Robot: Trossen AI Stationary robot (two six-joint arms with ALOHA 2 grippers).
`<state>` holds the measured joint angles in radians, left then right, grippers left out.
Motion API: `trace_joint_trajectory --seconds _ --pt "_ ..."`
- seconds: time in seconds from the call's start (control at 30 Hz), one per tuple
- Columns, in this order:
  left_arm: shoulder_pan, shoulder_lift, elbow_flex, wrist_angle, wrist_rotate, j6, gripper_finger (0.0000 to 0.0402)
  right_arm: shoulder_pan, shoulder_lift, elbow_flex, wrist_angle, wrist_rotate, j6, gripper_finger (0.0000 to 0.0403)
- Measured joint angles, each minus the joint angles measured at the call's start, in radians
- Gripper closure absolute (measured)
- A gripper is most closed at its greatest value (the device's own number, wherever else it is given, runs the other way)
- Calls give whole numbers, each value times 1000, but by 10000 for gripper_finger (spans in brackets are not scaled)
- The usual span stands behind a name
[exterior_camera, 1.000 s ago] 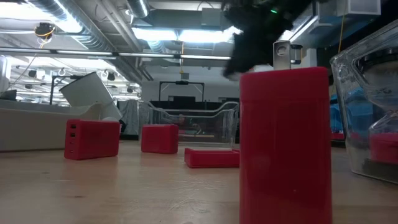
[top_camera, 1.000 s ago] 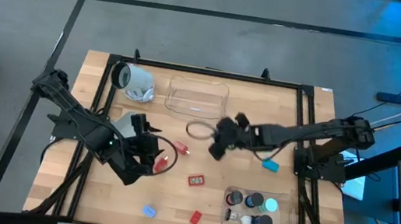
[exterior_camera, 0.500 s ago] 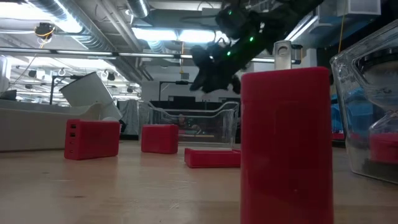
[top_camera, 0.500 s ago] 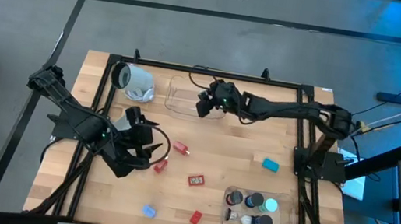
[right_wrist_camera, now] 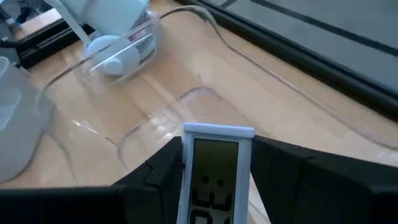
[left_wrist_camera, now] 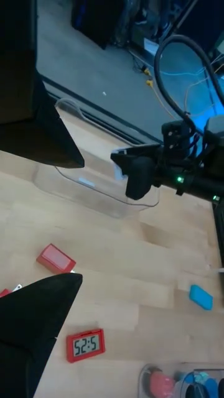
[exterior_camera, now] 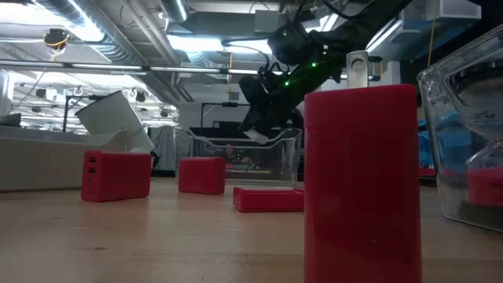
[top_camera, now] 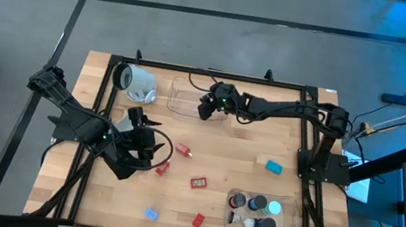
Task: Pick & Place Office items
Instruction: Put the white digital clock into the top transparent bin
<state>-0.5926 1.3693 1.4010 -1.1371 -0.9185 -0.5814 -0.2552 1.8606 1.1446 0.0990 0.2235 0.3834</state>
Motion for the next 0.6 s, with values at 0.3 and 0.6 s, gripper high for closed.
trace_joint_trajectory --seconds 0.3,0.6 --pt "0 0 0 -5 0 -6 114 0 59 5 7 17 -27 241" --pt "0 0 0 -19 -6 -7 114 1 54 24 28 -28 -44 237"
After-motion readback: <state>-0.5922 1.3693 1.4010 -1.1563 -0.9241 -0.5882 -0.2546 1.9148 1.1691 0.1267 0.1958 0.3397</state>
